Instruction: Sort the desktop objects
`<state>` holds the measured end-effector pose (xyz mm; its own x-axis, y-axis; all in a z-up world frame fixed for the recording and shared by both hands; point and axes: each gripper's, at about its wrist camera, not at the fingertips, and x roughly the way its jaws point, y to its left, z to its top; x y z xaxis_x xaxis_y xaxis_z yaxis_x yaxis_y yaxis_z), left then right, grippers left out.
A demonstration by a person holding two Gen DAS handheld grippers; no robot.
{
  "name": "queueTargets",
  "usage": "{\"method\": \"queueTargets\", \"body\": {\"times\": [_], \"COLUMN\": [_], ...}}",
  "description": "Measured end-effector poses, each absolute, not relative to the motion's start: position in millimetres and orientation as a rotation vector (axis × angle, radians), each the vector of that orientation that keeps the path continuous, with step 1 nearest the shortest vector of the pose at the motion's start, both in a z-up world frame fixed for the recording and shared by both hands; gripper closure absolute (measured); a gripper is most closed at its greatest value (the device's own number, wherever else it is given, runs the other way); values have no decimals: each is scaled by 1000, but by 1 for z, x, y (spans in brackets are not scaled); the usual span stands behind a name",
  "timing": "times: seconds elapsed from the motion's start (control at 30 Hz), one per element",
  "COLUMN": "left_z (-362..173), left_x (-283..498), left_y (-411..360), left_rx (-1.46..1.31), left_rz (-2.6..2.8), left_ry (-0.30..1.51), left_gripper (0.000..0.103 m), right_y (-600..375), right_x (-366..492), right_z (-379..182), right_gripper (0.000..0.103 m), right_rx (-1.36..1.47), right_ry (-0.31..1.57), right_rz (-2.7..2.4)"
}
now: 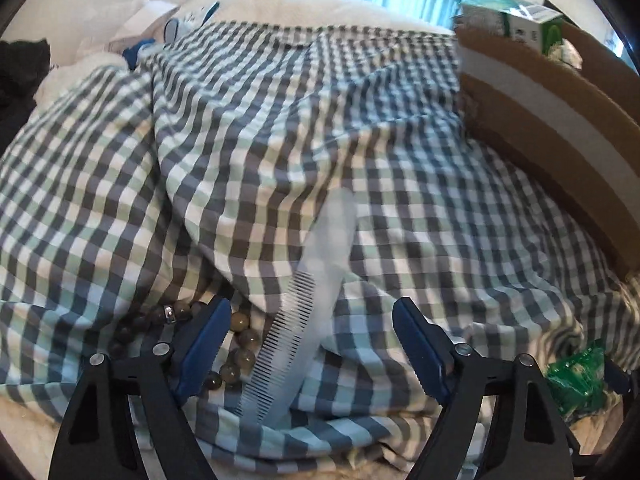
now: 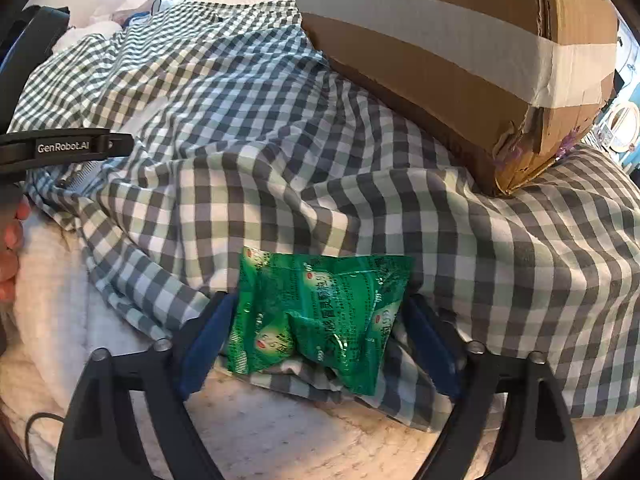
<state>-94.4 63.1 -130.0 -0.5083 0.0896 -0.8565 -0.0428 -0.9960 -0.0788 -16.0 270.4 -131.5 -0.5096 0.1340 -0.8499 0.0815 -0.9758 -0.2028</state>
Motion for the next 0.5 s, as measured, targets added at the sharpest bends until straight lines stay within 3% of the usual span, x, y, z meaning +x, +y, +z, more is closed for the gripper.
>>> {"method": "queueTargets", "body": {"times": [0.03, 0.07, 0.23, 0.33, 0.37, 0.5], "left_z": [-132, -134, -140, -143, -144, -142], "left_x": [-95, -95, -98, -99, -98, -93], "left_y": [61, 60, 62, 72, 75, 79], "left_rx": [-1526, -1531, -1536, -1528, -1528, -1505], "left_rz": [2655, 2652, 2647, 2640, 2631, 2659], "left_ry": [-83, -88, -63, 24, 39, 86], "left_gripper": [17, 17, 19, 48, 68, 72], "right_y": [272, 273, 282, 284, 286, 295], "right_x": [-16, -16, -15, -12, -10, -3], "right_z": [-131, -132, -125, -118, -114, -100], "right_gripper": [43, 60, 64, 64, 64, 64], "right_rx": [-1533, -1530, -1517, -1515, -1517, -1478], "right_ry": [-353, -372, -302, -235, -181, -54], "right_rz": [2673, 2663, 2686, 2717, 2740, 2804]}}
